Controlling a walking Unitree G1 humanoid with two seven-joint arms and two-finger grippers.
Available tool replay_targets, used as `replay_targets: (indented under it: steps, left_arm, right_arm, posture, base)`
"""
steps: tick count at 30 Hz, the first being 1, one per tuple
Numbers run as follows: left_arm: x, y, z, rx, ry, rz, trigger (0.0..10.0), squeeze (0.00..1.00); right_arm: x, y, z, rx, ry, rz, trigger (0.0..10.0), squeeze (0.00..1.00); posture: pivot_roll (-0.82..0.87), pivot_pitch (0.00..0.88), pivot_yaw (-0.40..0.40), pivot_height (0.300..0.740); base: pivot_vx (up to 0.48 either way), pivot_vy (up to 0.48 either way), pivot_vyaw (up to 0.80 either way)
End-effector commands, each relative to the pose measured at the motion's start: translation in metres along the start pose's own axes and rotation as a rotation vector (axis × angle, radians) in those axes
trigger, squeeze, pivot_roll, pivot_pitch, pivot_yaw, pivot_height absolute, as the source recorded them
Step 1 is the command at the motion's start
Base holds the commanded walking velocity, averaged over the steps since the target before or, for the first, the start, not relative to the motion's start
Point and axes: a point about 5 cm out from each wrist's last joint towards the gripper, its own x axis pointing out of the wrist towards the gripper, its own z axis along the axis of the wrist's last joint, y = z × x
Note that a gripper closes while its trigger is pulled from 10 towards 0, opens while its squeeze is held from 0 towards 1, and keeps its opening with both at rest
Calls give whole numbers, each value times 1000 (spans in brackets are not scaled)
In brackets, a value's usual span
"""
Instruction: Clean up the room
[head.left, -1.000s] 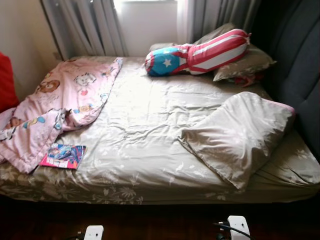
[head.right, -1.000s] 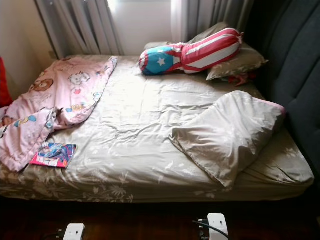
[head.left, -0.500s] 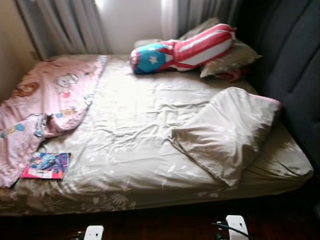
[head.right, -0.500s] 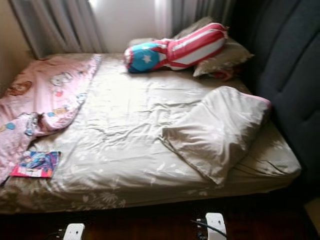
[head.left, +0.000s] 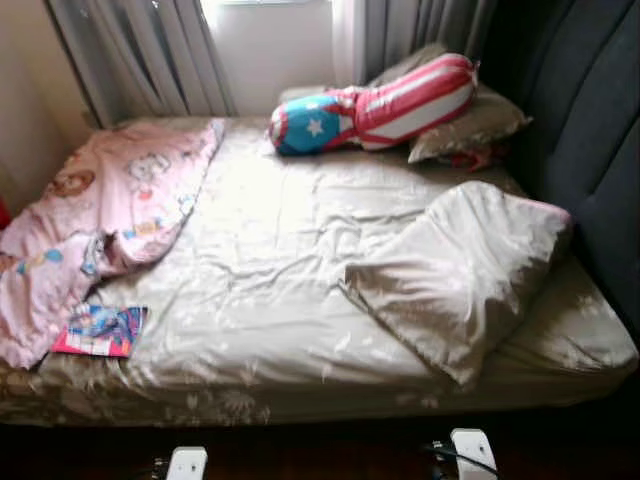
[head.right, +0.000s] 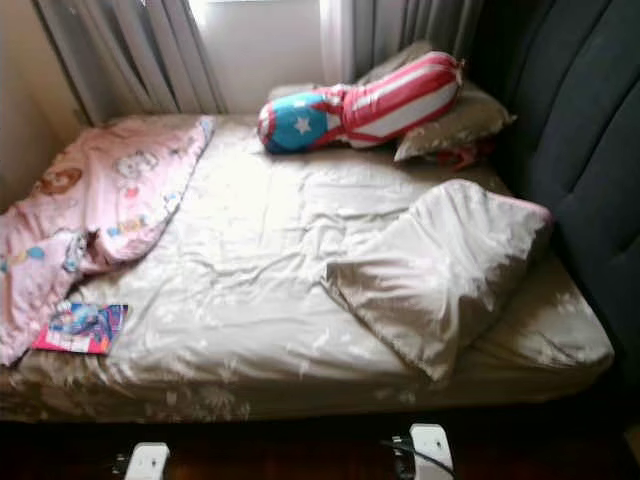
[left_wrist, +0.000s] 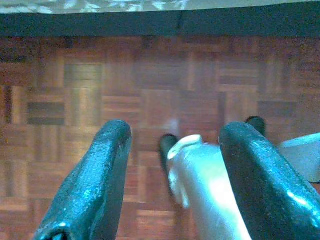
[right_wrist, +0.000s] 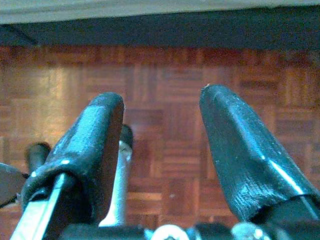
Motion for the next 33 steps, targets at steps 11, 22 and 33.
replay_targets:
  steps: [11, 22, 33]
  left_arm:
    - [-2, 4, -6, 10, 20, 12, 10000, 0]
    - [-2, 4, -6, -12, 18, 8, 10000, 0]
    - [-1, 3, -4, -6, 18, 6, 10000, 0]
  right_arm:
    - [0, 3, -3, -12, 8, 13, 10000, 0]
    - [0, 3, -2, -6, 4, 10, 10000, 0]
    - [0, 3, 0, 3, -3, 9, 10000, 0]
  posture:
    - [-37, 0, -17, 740]
    - [-39, 0, -21, 740]
    - [-48, 0, -16, 740]
  base:
    - [0, -102, 0]
    - [0, 0, 0]
    - [130, 0, 0]
